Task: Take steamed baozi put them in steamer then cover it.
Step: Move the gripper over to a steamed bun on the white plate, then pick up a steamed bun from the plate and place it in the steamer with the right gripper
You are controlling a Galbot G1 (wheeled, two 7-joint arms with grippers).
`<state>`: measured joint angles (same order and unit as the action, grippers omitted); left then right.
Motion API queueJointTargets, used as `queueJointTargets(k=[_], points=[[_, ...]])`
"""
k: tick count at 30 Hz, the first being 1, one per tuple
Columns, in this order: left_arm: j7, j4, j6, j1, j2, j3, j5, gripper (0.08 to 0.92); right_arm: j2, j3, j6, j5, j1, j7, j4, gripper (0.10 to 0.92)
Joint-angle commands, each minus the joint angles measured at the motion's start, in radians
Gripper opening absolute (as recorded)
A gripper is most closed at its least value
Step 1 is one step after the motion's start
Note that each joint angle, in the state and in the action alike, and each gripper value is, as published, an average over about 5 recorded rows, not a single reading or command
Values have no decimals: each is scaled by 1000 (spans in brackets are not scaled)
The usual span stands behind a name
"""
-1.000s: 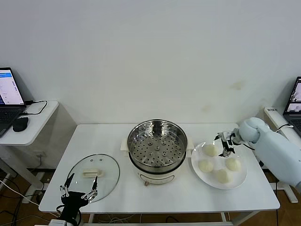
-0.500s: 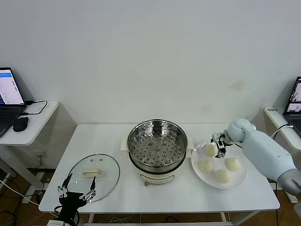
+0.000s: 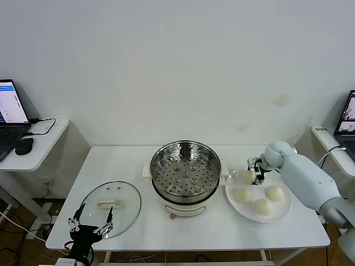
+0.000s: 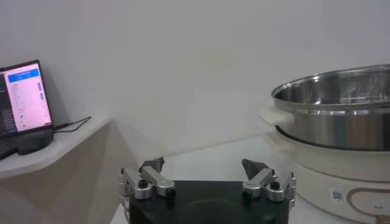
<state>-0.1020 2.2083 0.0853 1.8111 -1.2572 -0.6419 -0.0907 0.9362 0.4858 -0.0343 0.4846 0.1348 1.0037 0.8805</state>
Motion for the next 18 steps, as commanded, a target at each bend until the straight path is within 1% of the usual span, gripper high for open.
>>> queueJointTargets(k=[1,7,13,18], points=[[0,4,-2,6,1,0,1,823,3,1,1,2,-1,-5,1,612],[-1,12,-2,10,0,5,3,823,-61,28,-13,-60,-17,6,100,595],[-1,5,-2,2,5,18,3,823,-194,110,-66,-227,-97,26,291,586],[0,-5,-3,-12,20,29,-6,823,-329,195,-96,-375,-244,37,425,585]])
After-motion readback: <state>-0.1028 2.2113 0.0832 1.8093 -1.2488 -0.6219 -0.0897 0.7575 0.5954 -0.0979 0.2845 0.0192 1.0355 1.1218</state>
